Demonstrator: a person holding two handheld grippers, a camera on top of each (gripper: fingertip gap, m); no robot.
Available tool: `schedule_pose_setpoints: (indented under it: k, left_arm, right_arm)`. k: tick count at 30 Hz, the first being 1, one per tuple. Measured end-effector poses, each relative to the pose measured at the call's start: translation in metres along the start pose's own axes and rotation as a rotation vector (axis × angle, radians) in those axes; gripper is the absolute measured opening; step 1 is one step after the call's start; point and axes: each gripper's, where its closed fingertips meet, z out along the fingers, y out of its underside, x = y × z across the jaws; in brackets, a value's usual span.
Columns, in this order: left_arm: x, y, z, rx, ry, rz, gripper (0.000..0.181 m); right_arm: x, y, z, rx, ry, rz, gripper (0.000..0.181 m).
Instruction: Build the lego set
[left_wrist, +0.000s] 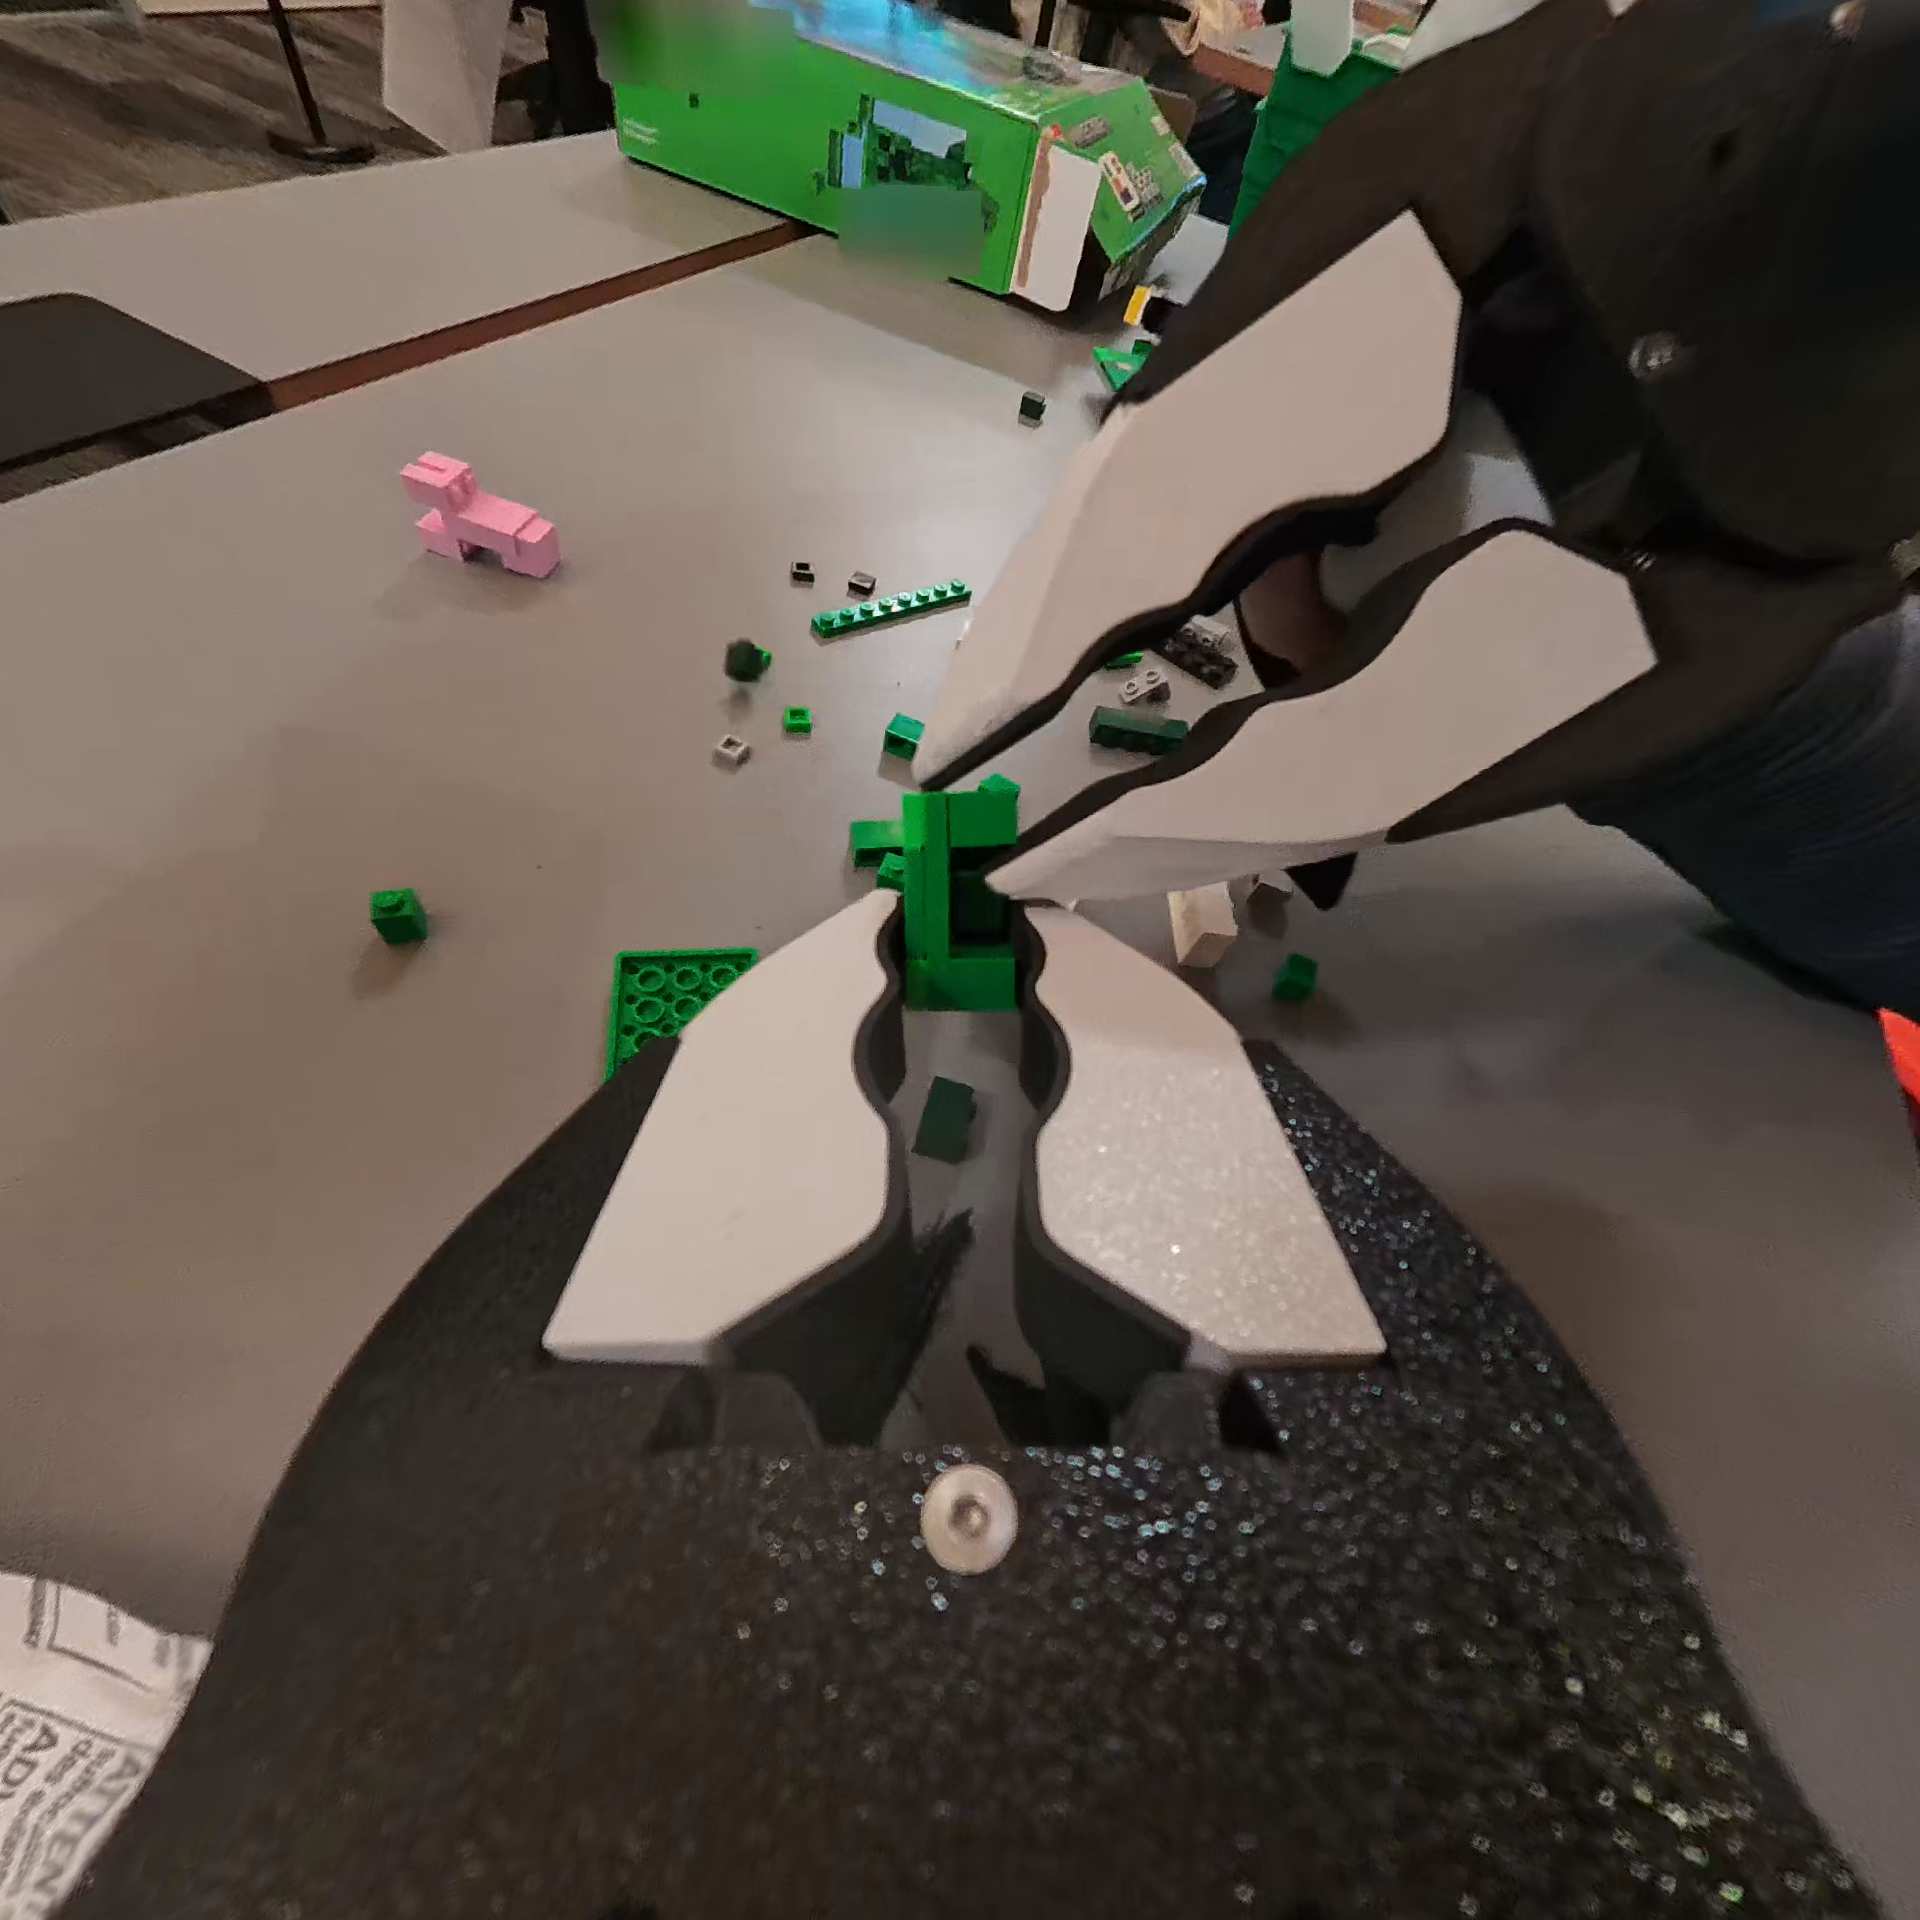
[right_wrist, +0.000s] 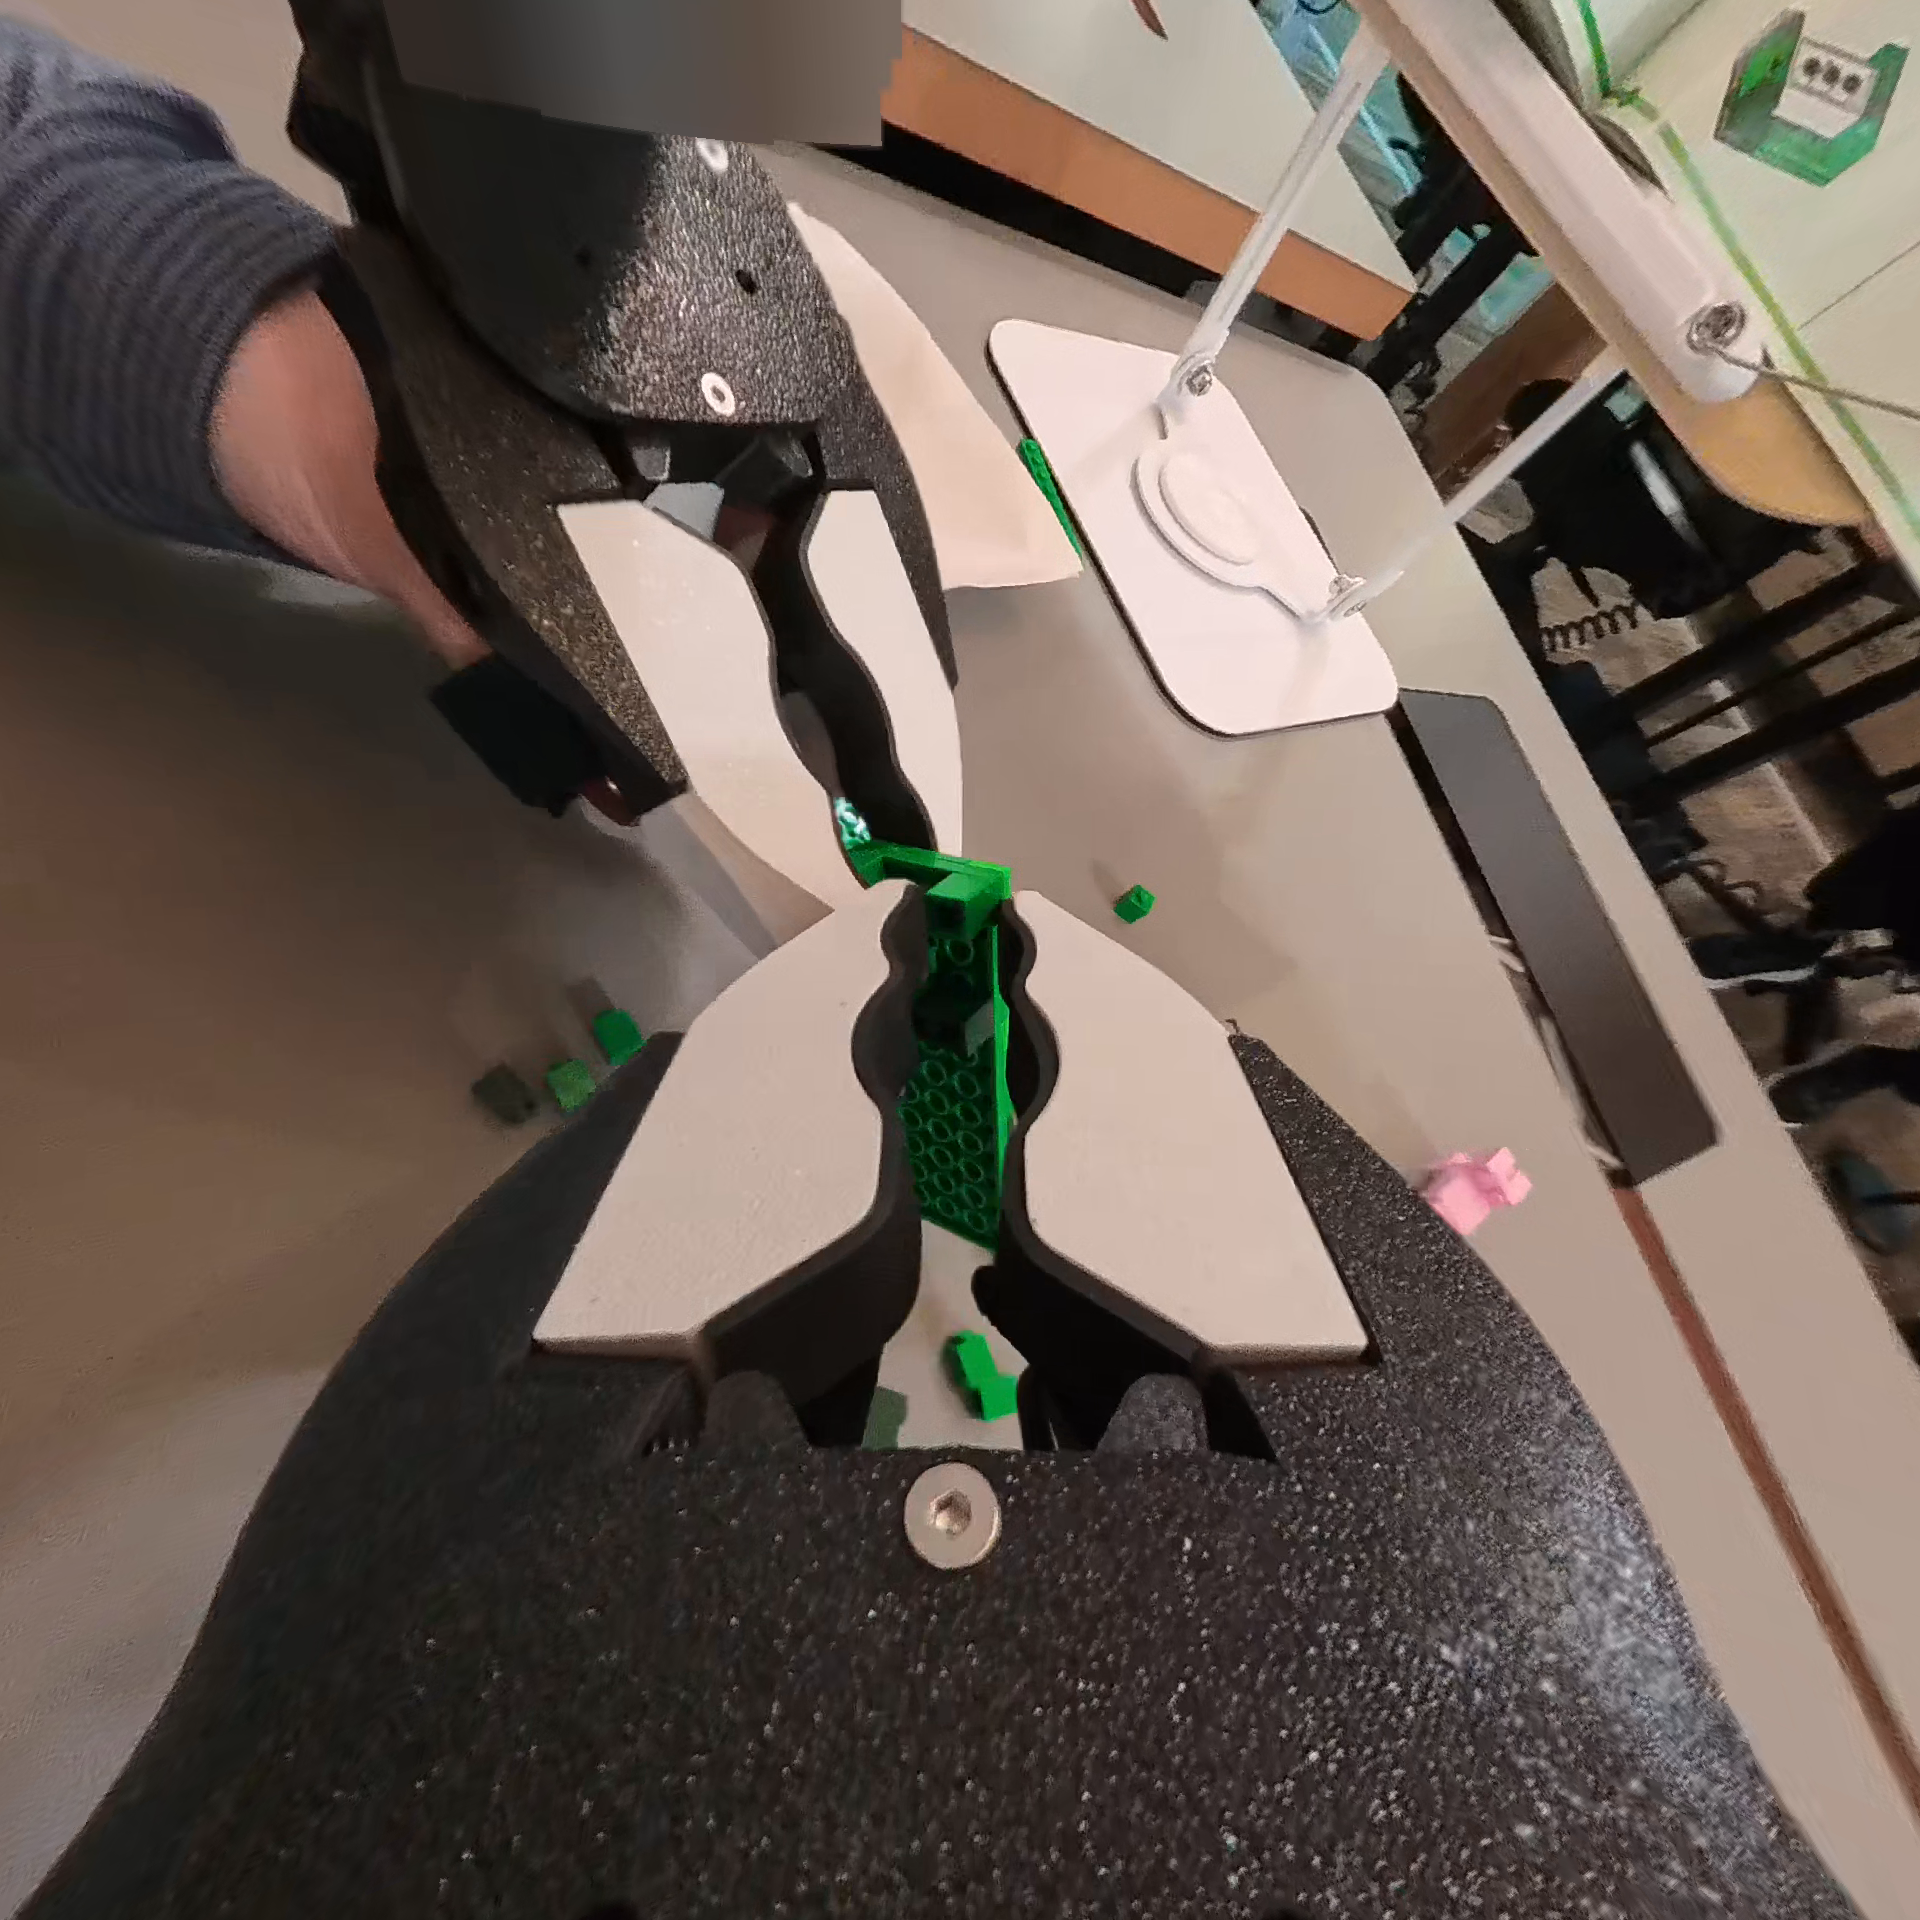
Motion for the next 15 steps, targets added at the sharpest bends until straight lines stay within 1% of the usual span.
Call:
schedule_pose_setpoints:
  k: [2,4,6,8,9,10,11,12,13,15]
  left_arm:
    - [0.001,-0.001,-0.001,0.012,0.025,-0.027,0.017]
    - [-0.001,-0.002,-0.003,0.027,0.036,-0.047,0.017]
    - [-0.001,-0.007,-0.006,0.063,0.067,-0.094,0.017]
    - [-0.003,-0.011,-0.009,0.093,0.089,-0.131,0.017]
    - [-0.003,-0.012,-0.010,0.110,0.102,-0.149,0.017]
    - [-0.003,-0.014,-0.011,0.127,0.121,-0.172,0.017]
    - [-0.002,-0.016,-0.012,0.144,0.144,-0.193,0.017]
    - [-0.002,-0.018,-0.014,0.162,0.164,-0.210,0.017]
    - [-0.002,-0.020,-0.016,0.182,0.187,-0.218,0.017]
    - [0.002,-0.026,-0.020,0.229,0.242,-0.232,0.017]
  right_arm:
    - [0.000,-0.003,-0.002,0.057,-0.049,0.094,0.008]
    - [0.005,-0.007,-0.008,0.159,-0.112,0.248,0.008]
    - [0.016,-0.002,-0.013,0.191,-0.100,0.332,0.008]
    - [0.021,0.006,-0.018,0.174,-0.064,0.314,0.009]
    - [0.021,0.009,-0.019,0.156,-0.053,0.287,0.017]
    - [0.020,0.013,-0.019,0.128,-0.050,0.257,0.028]
    - [0.018,0.018,-0.019,0.093,-0.053,0.236,0.034]
    - [0.016,0.023,-0.018,0.068,-0.059,0.237,0.037]
    - [0.016,0.026,-0.017,0.063,-0.065,0.262,0.038]
    - [0.019,0.025,-0.019,0.121,-0.081,0.348,0.038]
